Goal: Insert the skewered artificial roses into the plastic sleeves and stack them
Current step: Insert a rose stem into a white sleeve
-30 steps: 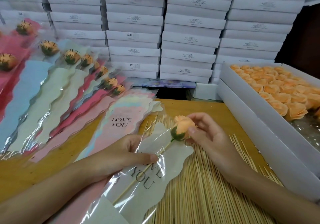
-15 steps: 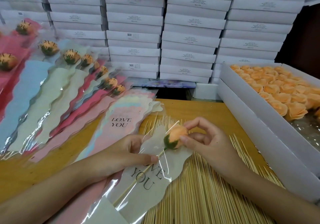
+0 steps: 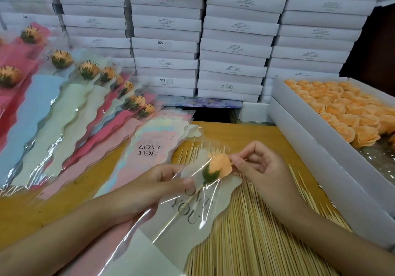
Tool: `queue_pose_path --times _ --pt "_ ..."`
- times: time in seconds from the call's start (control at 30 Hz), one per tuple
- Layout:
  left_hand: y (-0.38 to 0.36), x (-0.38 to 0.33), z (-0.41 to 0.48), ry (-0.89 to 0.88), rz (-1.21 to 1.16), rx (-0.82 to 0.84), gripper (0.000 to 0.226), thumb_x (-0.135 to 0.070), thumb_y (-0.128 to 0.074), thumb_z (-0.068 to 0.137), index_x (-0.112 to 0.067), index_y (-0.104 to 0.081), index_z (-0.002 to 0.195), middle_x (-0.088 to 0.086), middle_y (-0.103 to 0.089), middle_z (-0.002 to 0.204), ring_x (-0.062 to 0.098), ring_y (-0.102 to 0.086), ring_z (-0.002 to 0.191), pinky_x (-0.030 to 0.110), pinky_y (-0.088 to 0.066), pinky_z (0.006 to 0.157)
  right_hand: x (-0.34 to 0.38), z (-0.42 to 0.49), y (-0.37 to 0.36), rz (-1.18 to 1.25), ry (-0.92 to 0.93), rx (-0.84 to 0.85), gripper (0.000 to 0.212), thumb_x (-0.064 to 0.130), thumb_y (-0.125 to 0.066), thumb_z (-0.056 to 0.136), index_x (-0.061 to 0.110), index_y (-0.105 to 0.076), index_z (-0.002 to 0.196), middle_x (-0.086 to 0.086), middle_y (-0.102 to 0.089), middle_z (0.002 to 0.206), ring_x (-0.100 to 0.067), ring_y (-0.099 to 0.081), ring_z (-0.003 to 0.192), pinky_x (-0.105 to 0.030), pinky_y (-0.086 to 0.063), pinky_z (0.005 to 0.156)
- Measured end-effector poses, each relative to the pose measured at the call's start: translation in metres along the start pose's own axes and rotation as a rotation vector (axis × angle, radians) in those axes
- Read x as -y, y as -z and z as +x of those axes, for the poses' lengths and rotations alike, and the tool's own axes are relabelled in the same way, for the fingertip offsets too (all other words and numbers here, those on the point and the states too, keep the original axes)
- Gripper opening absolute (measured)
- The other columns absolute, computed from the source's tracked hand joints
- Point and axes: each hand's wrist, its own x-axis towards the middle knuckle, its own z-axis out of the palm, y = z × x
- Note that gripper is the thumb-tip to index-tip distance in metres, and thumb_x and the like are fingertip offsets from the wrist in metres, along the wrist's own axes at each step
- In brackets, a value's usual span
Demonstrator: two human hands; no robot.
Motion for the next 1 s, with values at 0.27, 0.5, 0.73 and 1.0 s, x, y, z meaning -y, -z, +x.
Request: queue_pose_path --times 0.27,0.5,0.73,1.0 --pt "0.0 0.004 -0.001 0.046 -0.103 -0.031 0.046 -0.063 -0.08 0.061 -0.03 -0.077 0.093 -0.001 -0.074 0.093 0.022 -0.066 0.089 0.022 -0.052 0.073 -0.001 0.001 0.001 -0.029 -0.001 0.055 0.01 0.016 -0.049 0.098 0.01 -0.05 0.091 0.001 -0.076 0.089 -0.01 -0.071 0.083 -0.014 -0.049 0.075" --pt "0.002 0.012 0.002 0.063 -0.074 -0.239 0.07 -0.076 -0.079 0.045 -0.033 -0.074 0.101 0.021 -0.065 0.109 0.028 -0.034 0.104 0.033 -0.026 0.077 0.004 0.0 0.0 -0.018 -0.012 0.116 0.031 0.044 -0.068 0.074 0.019 -0.054 0.082 0.002 -0.072 0.101 -0.013 -0.07 0.09 -0.024 -0.055 0.08" --pt "0.0 0.008 0.0 0.126 -0.077 -0.228 0.063 -0.056 -0.075 0.063 -0.015 -0.071 0.11 0.024 -0.066 0.115 0.031 -0.045 0.102 0.047 -0.029 0.095 0.005 0.0 0.0 -0.084 -0.017 0.154 0.02 0.038 -0.073 0.069 0.024 -0.058 0.071 0.002 -0.073 0.09 -0.014 -0.069 0.083 -0.024 -0.055 0.073" --pt "0.002 -0.002 0.001 0.035 -0.094 0.106 0.047 -0.037 -0.074 0.083 -0.018 -0.064 0.125 0.01 -0.066 0.125 0.021 -0.064 0.112 0.028 -0.051 0.091 0.003 0.0 0.002 -0.067 0.006 0.099 0.032 0.036 -0.071 0.073 0.009 -0.054 0.078 0.0 -0.075 0.089 -0.011 -0.072 0.083 -0.023 -0.057 0.075"
